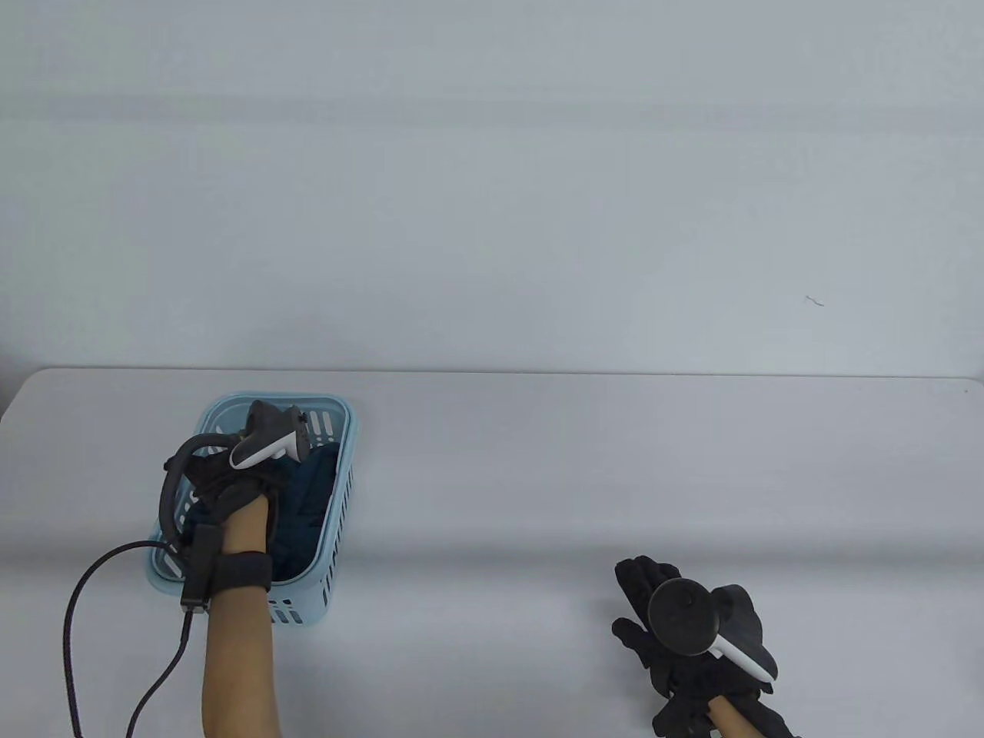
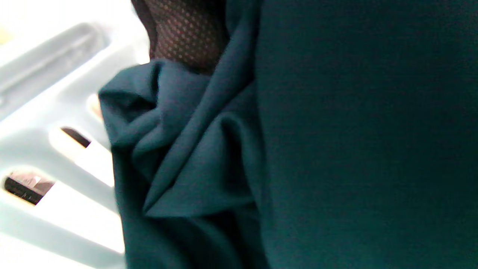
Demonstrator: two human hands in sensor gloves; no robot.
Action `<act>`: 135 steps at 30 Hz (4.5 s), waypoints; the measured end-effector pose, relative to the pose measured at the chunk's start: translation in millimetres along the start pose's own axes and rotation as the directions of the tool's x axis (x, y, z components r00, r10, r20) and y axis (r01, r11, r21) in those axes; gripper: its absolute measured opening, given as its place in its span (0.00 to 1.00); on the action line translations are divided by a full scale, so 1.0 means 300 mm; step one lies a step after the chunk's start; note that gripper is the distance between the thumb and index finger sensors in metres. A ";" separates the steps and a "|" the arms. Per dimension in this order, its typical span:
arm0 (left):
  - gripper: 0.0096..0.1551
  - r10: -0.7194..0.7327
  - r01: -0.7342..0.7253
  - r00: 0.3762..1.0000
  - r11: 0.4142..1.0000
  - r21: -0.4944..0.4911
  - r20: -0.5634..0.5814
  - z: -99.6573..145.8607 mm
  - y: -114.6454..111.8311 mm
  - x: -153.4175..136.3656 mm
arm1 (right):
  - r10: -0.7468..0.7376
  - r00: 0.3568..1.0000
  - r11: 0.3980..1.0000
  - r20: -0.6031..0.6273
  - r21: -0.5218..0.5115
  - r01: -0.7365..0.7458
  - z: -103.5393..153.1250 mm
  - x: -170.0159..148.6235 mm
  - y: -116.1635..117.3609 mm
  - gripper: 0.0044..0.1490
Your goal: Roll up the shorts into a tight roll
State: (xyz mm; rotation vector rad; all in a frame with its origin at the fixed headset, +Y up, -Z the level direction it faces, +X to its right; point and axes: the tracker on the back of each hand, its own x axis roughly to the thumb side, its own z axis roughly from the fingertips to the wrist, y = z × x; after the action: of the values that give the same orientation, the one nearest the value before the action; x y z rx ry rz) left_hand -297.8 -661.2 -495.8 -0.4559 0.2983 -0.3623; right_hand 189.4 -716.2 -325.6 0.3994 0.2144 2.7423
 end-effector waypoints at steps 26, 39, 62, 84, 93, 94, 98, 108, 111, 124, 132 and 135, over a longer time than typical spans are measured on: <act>0.22 0.503 -0.538 0.823 0.541 0.647 0.263 0.586 0.377 -0.332 | -0.025 0.998 1.000 -0.051 0.002 0.025 0.010 -0.046 -0.014 0.45; 0.22 0.461 -0.793 0.599 0.455 0.405 0.655 0.773 0.458 -0.130 | -0.036 0.998 0.999 -0.044 0.009 0.036 0.009 -0.047 -0.012 0.45; 0.35 0.255 -0.471 0.692 0.869 0.155 0.675 0.533 0.067 0.483 | -0.018 0.989 1.000 -0.148 -0.016 0.016 0.015 -0.116 -0.033 0.45; 0.43 0.016 -0.196 0.662 0.969 0.152 0.749 0.635 -0.054 1.102 | -0.018 0.989 0.999 -0.145 0.030 0.023 0.013 -0.105 -0.021 0.45; 0.40 0.034 -0.213 0.710 0.962 0.169 0.704 0.563 -0.127 1.125 | -0.006 0.989 0.998 -0.148 0.064 0.015 0.004 -0.103 -0.004 0.45; 0.39 0.031 -0.213 0.714 0.961 0.176 0.700 0.563 -0.126 1.126 | -0.004 0.989 0.997 -0.150 0.070 0.015 0.003 -0.104 -0.001 0.45; 0.34 -0.017 -0.215 0.737 0.942 0.258 0.675 0.566 -0.123 1.136 | 0.001 0.988 0.996 -0.152 0.084 0.012 0.002 -0.104 0.006 0.45; 0.27 0.127 -0.389 0.679 0.897 0.209 0.723 0.595 0.002 1.003 | -0.004 0.987 0.995 -0.164 0.096 0.020 0.004 -0.111 0.012 0.46; 0.27 0.183 -0.473 0.649 0.857 0.204 0.738 0.633 0.084 0.915 | -0.011 0.987 0.995 -0.159 0.094 0.026 0.003 -0.111 0.012 0.46; 0.25 0.316 -0.722 0.386 0.689 0.071 0.867 0.777 0.305 0.664 | -0.207 0.973 0.968 -0.103 0.126 0.219 -0.012 -0.113 0.039 0.61; 0.25 0.368 -0.758 0.193 0.644 -0.100 0.909 0.827 0.347 0.611 | -0.269 0.956 0.946 -0.117 0.155 0.285 -0.026 -0.148 0.064 0.59; 0.25 0.378 -0.758 0.154 0.638 -0.137 0.913 0.835 0.354 0.602 | -0.309 0.942 0.930 -0.129 0.167 0.327 -0.031 -0.156 0.079 0.56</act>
State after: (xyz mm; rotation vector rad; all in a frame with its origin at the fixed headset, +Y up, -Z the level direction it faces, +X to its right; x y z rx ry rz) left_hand -18.2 -551.9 -367.4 -0.0636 -0.6961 0.6746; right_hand 220.8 -756.4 -341.3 0.2479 0.5194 2.4295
